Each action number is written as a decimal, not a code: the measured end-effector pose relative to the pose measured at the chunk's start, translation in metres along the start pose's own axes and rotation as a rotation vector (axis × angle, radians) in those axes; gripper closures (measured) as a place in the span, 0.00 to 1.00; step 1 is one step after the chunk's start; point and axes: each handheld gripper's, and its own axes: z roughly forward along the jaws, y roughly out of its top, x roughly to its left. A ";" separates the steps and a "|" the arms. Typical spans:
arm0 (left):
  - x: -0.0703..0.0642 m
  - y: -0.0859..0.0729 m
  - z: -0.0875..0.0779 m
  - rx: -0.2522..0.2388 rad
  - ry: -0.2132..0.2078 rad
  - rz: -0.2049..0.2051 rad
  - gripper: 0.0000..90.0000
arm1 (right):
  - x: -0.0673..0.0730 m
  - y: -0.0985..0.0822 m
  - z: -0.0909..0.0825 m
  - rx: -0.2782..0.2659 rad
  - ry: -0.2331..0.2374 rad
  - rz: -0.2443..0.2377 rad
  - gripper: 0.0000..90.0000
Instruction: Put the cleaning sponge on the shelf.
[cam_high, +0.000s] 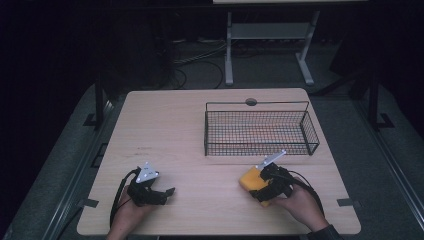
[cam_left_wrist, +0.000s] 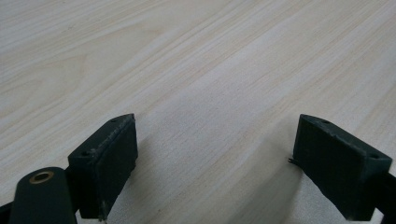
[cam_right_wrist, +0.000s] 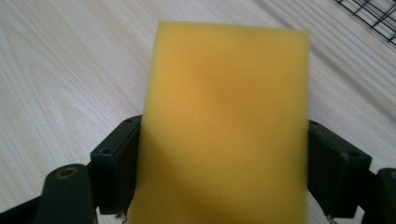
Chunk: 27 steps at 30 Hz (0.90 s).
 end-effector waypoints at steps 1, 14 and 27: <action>0.000 0.000 0.000 0.000 0.000 0.000 0.15 | -0.001 0.000 -0.001 0.001 -0.003 0.002 0.24; 0.000 0.000 0.000 0.000 0.000 0.000 0.15 | -0.005 0.002 -0.013 -0.012 -0.005 0.003 0.24; 0.000 0.000 0.000 -0.002 0.000 -0.003 0.15 | -0.009 0.008 -0.026 -0.028 -0.003 0.006 0.24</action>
